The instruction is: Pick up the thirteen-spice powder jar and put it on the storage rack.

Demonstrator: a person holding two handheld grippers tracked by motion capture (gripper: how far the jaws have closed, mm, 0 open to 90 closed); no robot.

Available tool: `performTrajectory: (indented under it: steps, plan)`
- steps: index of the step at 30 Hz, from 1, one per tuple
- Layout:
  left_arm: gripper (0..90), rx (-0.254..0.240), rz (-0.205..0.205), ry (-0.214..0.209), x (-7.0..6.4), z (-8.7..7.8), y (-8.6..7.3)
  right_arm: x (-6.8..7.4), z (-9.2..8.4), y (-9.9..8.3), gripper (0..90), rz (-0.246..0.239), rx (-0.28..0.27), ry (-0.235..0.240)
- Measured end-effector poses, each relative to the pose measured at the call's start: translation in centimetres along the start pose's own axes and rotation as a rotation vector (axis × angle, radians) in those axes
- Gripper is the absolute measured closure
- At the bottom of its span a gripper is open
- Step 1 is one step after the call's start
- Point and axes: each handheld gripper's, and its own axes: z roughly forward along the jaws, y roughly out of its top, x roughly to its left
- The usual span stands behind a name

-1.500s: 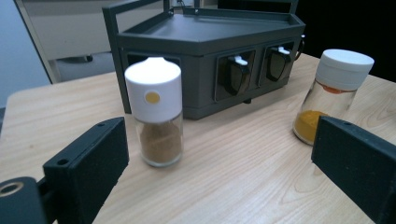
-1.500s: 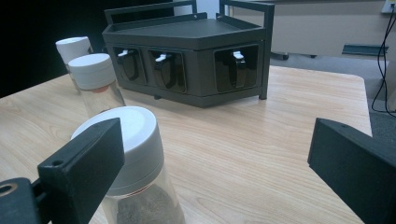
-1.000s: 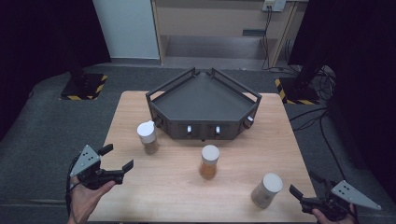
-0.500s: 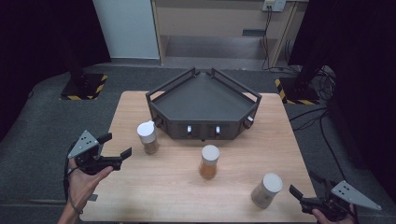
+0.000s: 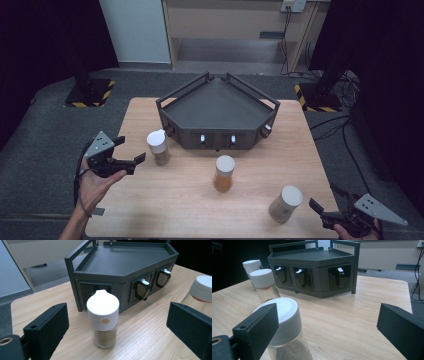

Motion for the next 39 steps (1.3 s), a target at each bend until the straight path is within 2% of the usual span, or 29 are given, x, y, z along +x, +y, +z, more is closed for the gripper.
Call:
performTrajectory:
  steps: [10, 18, 22, 34, 39]
  plan:
    - [3.5, 0.017, -0.009, -0.007, 0.7, 1.4, 0.7, 0.0, 0.1, 0.0, 4.5, -0.003, -0.001, 0.002]
    - [3.2, 0.042, -0.023, -0.005, 1.1, 3.2, 1.4, 0.0, 0.0, 0.0, 4.5, -0.003, -0.003, 0.001]
    - [3.2, 0.045, -0.053, -0.009, 1.6, 4.2, 1.5, 0.0, 0.0, 0.0, 4.5, -0.003, -0.004, 0.001]
    - [3.2, 0.099, -0.037, 0.024, 1.4, 6.6, 2.4, 0.0, -0.1, 0.0, 4.6, 0.0, -0.003, 0.002]
    - [3.2, 0.118, -0.051, 0.03, 1.5, 7.5, 2.5, 0.1, -0.1, 0.0, 4.6, -0.001, -0.004, 0.002]
